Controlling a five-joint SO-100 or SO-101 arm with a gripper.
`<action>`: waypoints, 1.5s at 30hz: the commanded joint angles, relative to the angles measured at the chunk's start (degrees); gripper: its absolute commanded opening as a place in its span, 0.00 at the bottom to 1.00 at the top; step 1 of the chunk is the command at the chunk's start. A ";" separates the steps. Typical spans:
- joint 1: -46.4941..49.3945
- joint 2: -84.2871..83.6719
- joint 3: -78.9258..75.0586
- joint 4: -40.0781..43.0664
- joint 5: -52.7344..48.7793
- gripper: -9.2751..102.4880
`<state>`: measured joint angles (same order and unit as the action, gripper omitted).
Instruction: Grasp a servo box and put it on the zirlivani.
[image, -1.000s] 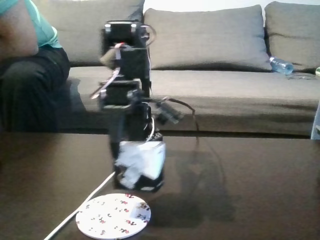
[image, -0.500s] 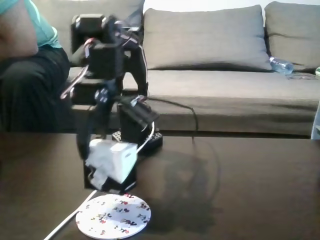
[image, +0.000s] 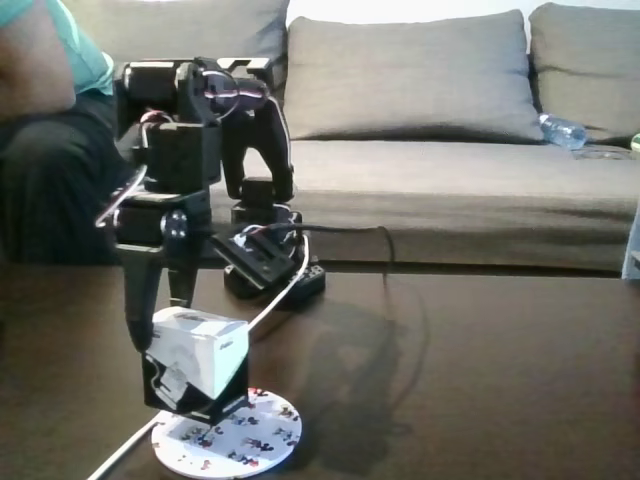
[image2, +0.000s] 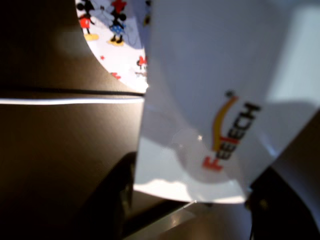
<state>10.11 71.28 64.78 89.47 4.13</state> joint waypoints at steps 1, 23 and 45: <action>-0.18 1.05 -2.29 -0.09 -0.35 0.29; -1.05 1.67 -2.90 8.26 -0.35 0.49; -9.58 30.41 24.52 3.78 -6.68 0.20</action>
<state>1.23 95.71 84.11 96.59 -1.85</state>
